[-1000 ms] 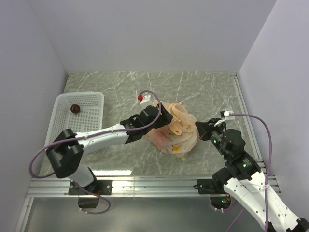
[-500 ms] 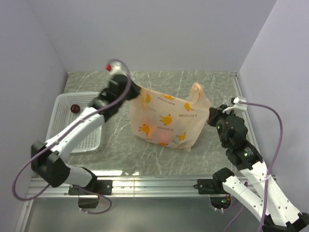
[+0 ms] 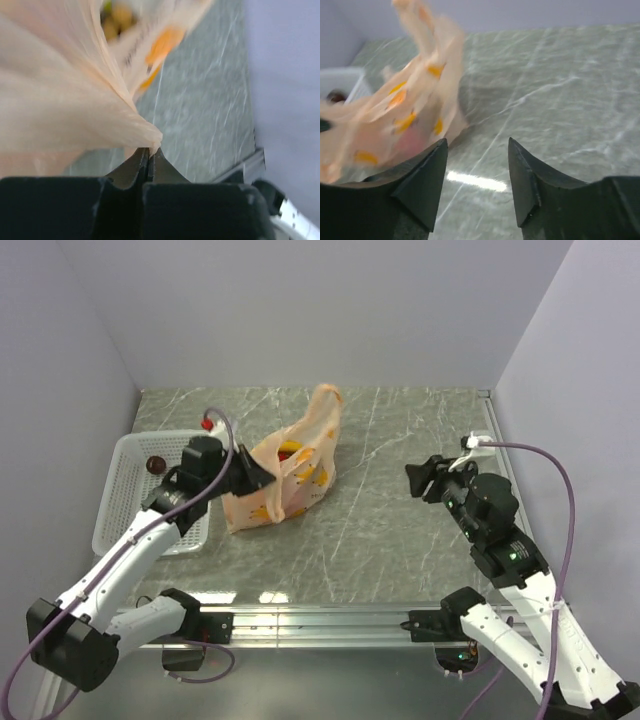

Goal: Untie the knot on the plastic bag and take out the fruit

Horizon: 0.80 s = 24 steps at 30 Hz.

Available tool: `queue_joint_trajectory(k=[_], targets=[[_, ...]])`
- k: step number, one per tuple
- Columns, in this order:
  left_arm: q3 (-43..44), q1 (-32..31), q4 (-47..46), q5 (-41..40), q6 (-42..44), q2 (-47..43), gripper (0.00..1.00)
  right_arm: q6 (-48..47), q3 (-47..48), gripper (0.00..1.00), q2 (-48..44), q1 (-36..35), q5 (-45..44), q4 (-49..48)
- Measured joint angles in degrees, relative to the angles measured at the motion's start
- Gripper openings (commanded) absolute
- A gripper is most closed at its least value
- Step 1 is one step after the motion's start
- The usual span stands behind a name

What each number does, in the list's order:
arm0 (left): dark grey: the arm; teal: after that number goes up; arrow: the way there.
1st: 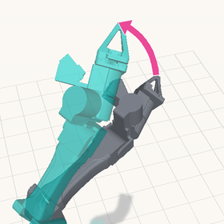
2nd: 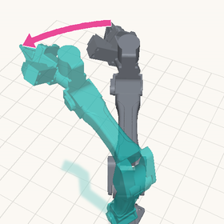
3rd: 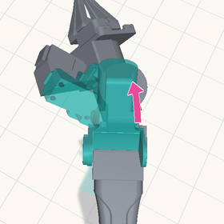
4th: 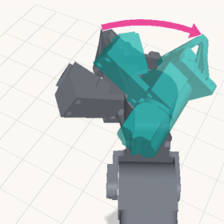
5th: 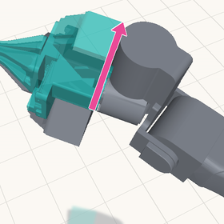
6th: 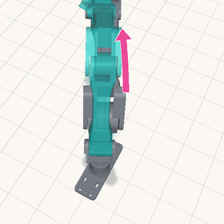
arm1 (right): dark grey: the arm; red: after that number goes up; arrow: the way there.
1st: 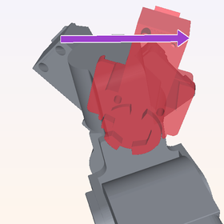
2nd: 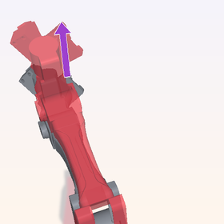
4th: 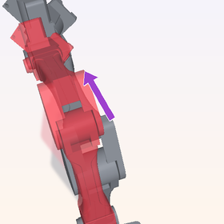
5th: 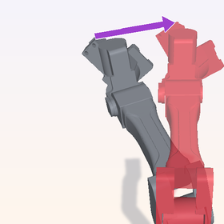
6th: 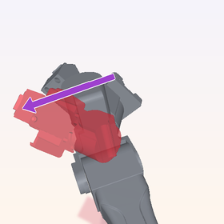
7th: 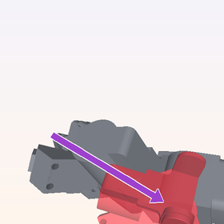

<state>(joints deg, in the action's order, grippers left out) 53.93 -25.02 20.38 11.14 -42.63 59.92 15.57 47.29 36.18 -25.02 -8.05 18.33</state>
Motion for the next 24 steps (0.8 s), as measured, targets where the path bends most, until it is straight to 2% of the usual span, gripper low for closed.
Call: queue_joint_trajectory(k=[1,4,7,13,18,24], targets=[[-2.78,0.00,0.28,1.40,-0.37,-1.01,0.01,-0.68,-0.02,0.67,-0.39,-0.85,2.29,0.85],[-7.85,-0.04,2.73,4.07,-1.84,-4.55,0.01,-2.69,1.44,0.67,0.83,-4.33,7.26,2.80],[-9.29,-0.11,4.22,5.14,-3.63,-10.25,0.01,-2.47,6.36,0.71,6.56,-9.29,7.52,3.67],[-13.07,-1.68,1.09,6.19,-9.51,-22.58,0.01,9.40,9.73,0.81,20.22,-18.99,0.92,-1.90],[-16.06,-3.69,0.57,6.08,-12.72,-24.02,0.01,20.90,11.67,0.84,31.93,-25.66,-8.33,-2.95],[-16.57,-5.46,1.55,5.42,-14.16,-25.22,0.01,31.32,12.87,0.83,38.51,-27.93,-13.97,-6.19]])
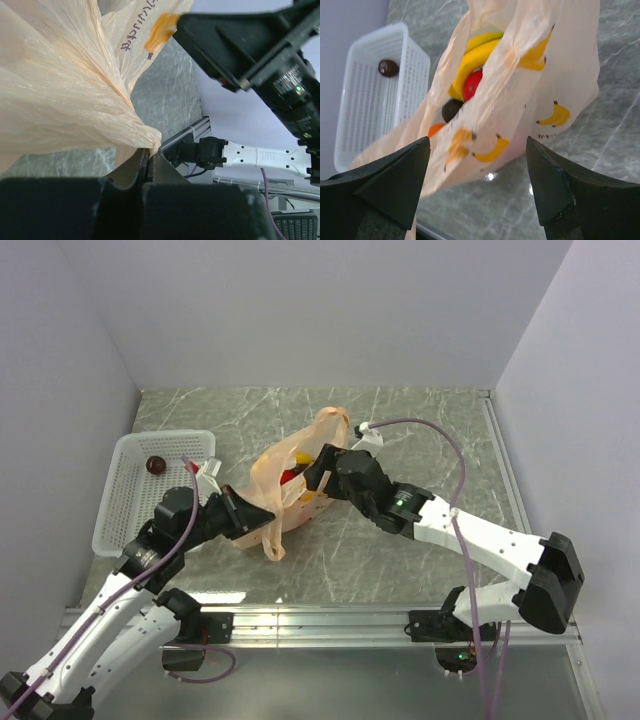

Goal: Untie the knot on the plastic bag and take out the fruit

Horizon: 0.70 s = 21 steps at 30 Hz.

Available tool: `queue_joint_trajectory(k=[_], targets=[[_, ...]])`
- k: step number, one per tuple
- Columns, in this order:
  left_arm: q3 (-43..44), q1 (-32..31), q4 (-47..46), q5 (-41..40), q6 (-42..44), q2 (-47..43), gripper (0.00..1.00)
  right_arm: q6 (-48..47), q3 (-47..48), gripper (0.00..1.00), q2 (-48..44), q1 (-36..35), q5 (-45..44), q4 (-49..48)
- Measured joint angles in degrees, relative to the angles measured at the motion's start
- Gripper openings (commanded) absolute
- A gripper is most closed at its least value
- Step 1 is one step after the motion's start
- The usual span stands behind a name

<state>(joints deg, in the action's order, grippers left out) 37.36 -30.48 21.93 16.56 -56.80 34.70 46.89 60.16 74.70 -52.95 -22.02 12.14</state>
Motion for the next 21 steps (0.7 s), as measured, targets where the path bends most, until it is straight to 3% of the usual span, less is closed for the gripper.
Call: queue_joint_trajectory(k=[2,5,6,8,9,10,12,15,18,19,21], targets=[[-0.15,-0.22,0.02,-0.11,-0.13,-0.87,0.01,2.12,1.05,0.82,1.86,0.00,-1.62,-0.35],[-0.57,-0.39,0.22,-0.46,-0.31,-2.10,0.01,4.61,2.89,0.69,5.11,0.02,-3.45,-1.86],[-0.63,-0.44,0.31,-0.55,-0.39,-2.40,0.01,5.31,3.02,0.53,6.03,0.07,-3.72,-2.62],[-0.66,-0.52,0.52,-0.98,-0.52,-3.06,0.01,6.64,3.04,0.34,7.78,0.11,-4.02,-3.15],[-0.66,-0.52,0.87,-1.33,-0.52,-3.32,0.01,7.54,2.91,0.17,8.61,0.11,-4.04,-3.48],[-0.66,-0.57,1.49,-1.86,-0.48,-3.65,0.01,8.09,2.14,0.11,9.16,0.11,-4.04,-4.31],[-0.44,-0.63,3.56,-3.61,-0.13,-4.55,0.01,8.96,-1.16,0.00,9.05,0.11,-3.82,-5.38],[0.61,-0.66,7.72,-8.44,0.61,-5.90,0.06,9.20,-11.43,0.00,5.77,-0.20,-1.53,-8.85],[2.03,-0.85,11.78,-13.51,2.45,-7.26,0.39,7.96,-21.42,0.00,0.28,-0.42,-0.44,-9.16],[2.84,-0.85,12.87,-15.06,3.23,-7.58,0.58,7.37,-24.04,0.00,-1.46,-0.37,-0.42,-8.94],[5.03,-0.83,13.79,-17.07,5.14,-7.34,0.69,6.08,-27.08,0.00,-4.52,-0.31,-0.59,-8.02]])
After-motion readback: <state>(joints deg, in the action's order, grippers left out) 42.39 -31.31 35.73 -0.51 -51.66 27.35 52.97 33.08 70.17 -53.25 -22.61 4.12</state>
